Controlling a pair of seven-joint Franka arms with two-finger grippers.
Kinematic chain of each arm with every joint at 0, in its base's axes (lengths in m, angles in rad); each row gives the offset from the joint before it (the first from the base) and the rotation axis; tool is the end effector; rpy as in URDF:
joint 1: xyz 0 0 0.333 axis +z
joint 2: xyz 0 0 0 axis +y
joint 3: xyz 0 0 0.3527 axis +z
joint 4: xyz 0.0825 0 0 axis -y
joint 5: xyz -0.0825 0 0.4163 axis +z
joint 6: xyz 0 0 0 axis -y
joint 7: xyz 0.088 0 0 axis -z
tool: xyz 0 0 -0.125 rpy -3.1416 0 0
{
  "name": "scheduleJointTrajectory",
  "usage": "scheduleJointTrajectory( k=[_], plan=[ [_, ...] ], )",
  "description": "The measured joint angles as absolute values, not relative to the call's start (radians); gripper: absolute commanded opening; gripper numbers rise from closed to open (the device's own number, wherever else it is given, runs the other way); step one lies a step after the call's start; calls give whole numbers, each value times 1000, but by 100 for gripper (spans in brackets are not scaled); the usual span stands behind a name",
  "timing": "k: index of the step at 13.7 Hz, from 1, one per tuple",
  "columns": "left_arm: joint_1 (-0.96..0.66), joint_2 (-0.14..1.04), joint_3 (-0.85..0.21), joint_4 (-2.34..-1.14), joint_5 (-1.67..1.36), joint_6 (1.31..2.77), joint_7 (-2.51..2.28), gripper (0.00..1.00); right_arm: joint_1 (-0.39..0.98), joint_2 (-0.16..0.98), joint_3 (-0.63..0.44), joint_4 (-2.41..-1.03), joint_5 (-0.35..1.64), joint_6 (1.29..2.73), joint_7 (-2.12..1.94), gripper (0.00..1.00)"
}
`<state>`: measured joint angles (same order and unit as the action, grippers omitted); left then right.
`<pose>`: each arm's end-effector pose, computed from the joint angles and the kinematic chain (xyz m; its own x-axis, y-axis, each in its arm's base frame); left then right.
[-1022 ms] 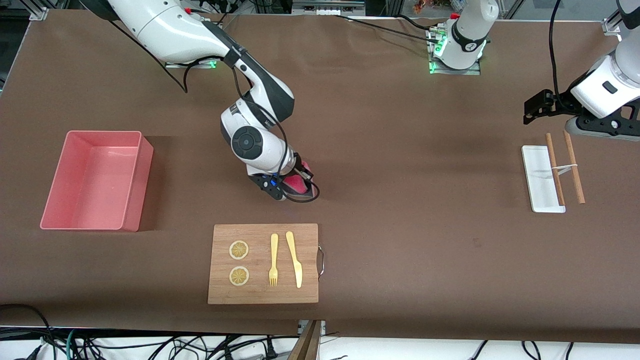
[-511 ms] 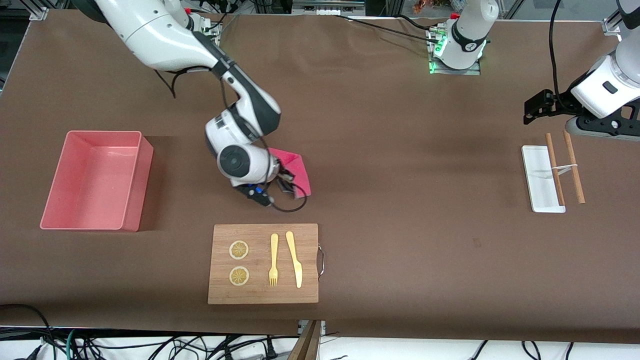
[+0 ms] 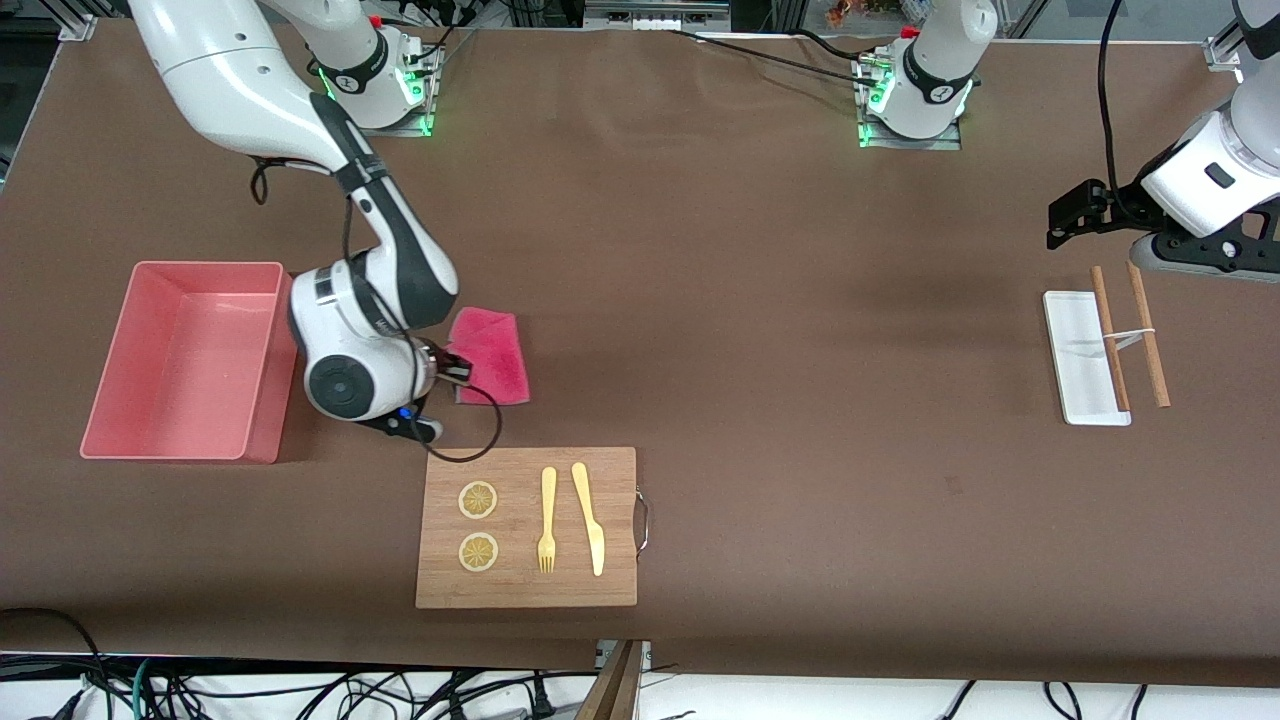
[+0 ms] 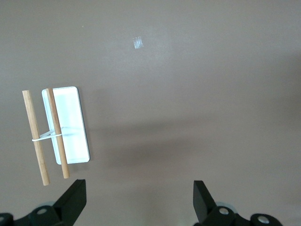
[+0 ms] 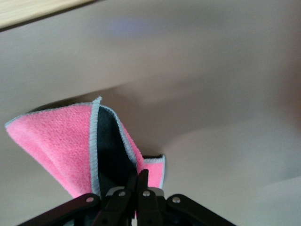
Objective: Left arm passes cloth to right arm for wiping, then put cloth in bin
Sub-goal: 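Wipe the table beside the wooden board with the held cloth, then carry the cloth over the pink bin and open the right gripper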
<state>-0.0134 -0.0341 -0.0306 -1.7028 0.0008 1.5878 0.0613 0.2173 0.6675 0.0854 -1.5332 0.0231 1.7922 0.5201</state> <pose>0.5699 -0.0253 0.5980 0.9912 -0.1049 -0.0808 -0.1050 -0.9945 0.0031 0.6692 0.2037 0.2322 0.8937 -0.2408 -0.3786 -0.2043 -0.9696 0.1345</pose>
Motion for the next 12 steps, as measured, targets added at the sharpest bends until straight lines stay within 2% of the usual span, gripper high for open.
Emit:
scheduleJointTrajectory(
  k=[3,7,10,12],
  plan=[
    [-13,-34,-31,-1702,1,1588,61,100,213,646,13,-1532,23,1739,389,0],
    [-13,-34,-31,-1701,1,1588,61,100,185,568,-19,-1521,21,1620,263,0],
    [-13,-33,-31,-1701,1,1588,61,100,159,486,-58,-1464,21,1442,155,0],
    [-13,-33,-31,-1700,1,1588,61,100,145,456,-89,-1378,12,1288,93,0]
  ],
)
